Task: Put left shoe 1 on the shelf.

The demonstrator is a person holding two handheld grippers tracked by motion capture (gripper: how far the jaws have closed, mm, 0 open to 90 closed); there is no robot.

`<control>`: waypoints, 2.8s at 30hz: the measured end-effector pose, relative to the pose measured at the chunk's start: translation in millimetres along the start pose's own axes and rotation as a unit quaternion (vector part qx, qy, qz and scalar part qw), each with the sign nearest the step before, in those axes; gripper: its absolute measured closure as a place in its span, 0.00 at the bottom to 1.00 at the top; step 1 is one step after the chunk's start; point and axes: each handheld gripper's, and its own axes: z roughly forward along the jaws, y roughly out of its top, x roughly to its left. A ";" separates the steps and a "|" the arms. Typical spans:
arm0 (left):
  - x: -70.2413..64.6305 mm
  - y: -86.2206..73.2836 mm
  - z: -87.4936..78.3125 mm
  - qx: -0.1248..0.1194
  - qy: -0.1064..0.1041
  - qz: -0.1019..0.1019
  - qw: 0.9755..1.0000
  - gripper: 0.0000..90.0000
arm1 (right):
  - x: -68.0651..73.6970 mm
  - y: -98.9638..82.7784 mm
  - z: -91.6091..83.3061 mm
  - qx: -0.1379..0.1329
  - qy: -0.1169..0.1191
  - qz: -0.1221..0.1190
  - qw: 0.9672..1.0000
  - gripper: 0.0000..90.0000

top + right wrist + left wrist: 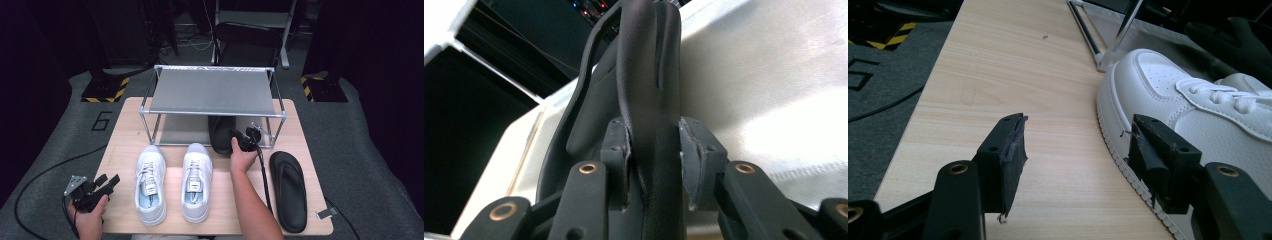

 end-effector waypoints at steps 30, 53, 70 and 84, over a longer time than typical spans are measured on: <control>2.0 0.4 -0.3 -0.003 -0.005 -0.002 1.000 0.44 | 18.0 -13.3 38.5 -0.001 -0.009 -0.020 1.000 0.74; 3.2 -1.5 -3.7 -0.005 -0.001 0.001 1.000 0.44 | 19.7 -13.8 55.8 -0.002 -0.047 0.002 0.999 0.72; 0.0 -0.4 1.0 -0.003 -0.004 0.002 1.000 0.44 | 12.5 -17.3 31.9 -0.005 -0.037 -0.031 0.999 0.63; -2.7 2.7 8.5 0.008 -0.006 0.013 1.000 0.44 | 1.6 -32.7 -55.0 0.010 0.000 -0.088 0.996 0.65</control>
